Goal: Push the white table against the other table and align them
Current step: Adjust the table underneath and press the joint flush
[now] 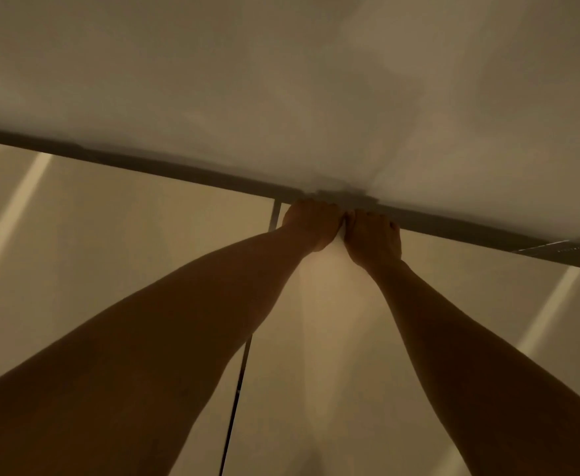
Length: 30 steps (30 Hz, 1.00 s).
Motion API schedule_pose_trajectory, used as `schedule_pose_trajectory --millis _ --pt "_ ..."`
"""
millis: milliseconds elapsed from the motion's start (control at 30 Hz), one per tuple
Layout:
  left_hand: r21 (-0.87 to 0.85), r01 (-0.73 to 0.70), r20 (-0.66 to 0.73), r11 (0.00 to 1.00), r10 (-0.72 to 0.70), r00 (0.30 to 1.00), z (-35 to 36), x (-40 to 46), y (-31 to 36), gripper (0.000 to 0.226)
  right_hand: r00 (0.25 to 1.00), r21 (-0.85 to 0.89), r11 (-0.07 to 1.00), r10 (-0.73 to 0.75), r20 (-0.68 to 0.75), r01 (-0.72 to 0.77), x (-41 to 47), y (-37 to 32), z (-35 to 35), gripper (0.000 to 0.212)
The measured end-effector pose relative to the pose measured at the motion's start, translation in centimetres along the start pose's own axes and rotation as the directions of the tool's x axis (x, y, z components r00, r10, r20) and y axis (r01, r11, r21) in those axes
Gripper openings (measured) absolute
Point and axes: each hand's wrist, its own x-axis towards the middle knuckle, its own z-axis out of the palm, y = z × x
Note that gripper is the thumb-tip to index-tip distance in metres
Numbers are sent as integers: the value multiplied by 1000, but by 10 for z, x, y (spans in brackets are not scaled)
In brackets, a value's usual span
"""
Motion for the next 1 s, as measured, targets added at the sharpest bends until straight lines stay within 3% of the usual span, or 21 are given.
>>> schedule_pose_trajectory --millis 433,667,867,1000 --pt "52 -34 122 998 27 992 -11 12 -5 28 998 24 998 57 -24 -57 6 -5 -6 35" --pt "82 -31 101 996 22 995 -10 9 -8 32 997 -1 997 73 -14 -74 8 -7 -2 33" --pt "55 -22 157 998 13 988 -12 7 -8 23 995 37 996 85 -50 -83 5 -8 2 27" --pt "132 52 139 990 -70 988 -13 -20 -13 44 999 99 994 54 1 -54 -6 -24 -2 42"
